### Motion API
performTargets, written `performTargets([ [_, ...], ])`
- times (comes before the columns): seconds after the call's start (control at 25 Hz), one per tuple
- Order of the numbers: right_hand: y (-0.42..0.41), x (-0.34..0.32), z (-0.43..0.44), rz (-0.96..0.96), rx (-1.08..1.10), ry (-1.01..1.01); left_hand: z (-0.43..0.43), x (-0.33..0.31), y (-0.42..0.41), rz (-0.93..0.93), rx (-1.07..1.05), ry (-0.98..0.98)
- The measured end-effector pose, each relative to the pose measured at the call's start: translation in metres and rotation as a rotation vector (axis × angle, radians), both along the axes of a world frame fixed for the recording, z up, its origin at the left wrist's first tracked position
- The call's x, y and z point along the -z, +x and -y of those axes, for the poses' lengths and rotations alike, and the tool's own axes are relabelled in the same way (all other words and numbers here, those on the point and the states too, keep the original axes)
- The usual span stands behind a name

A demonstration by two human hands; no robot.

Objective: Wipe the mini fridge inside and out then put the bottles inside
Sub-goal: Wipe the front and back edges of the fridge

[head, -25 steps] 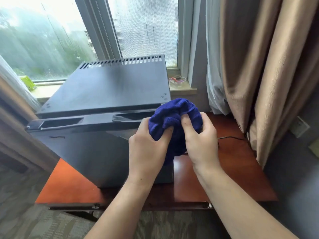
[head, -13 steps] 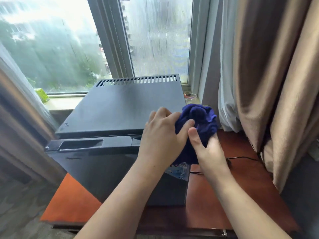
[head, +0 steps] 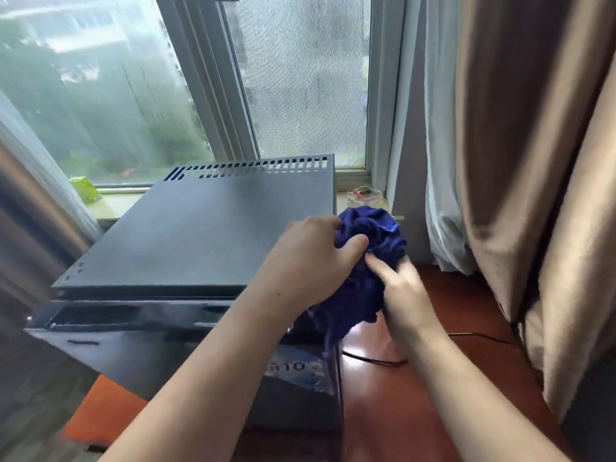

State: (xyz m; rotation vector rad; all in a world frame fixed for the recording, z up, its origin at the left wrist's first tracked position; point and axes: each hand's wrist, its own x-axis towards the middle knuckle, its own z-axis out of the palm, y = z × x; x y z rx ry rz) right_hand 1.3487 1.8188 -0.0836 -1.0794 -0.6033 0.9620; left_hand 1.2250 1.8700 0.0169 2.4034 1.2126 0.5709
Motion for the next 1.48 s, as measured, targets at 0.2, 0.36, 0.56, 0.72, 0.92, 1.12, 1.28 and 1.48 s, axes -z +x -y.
performTargets([
  [0.2,0.006,0.037,-0.017,-0.024,-0.168,-0.097,-0.017,-0.006,0.036,-0.207,-0.092,-0.026],
  [0.36,0.003,0.045,-0.013,0.097,-0.224,-0.028,-0.043,-0.012,0.036,-0.237,-0.225,-0.060],
  [0.56,-0.004,0.057,0.007,0.179,-0.257,-0.046,-0.059,-0.005,0.026,-0.232,-0.284,-0.039],
  [0.72,-0.019,0.060,0.028,0.254,-0.224,0.098,-0.062,-0.006,0.021,-0.208,-0.243,-0.035],
  [0.92,-0.016,0.051,-0.013,0.235,-0.156,0.133,-0.075,-0.009,0.014,-0.191,-0.227,-0.083],
  [1.12,0.020,0.040,-0.097,0.239,-0.122,-0.043,-0.080,-0.017,0.021,-0.258,-0.172,0.001],
  [1.28,0.044,0.043,-0.129,0.229,-0.159,-0.097,-0.081,-0.020,0.031,-0.346,-0.198,0.026],
  [1.48,0.016,0.059,-0.059,0.244,-0.281,-0.056,-0.089,-0.023,0.044,-0.382,-0.214,0.085],
])
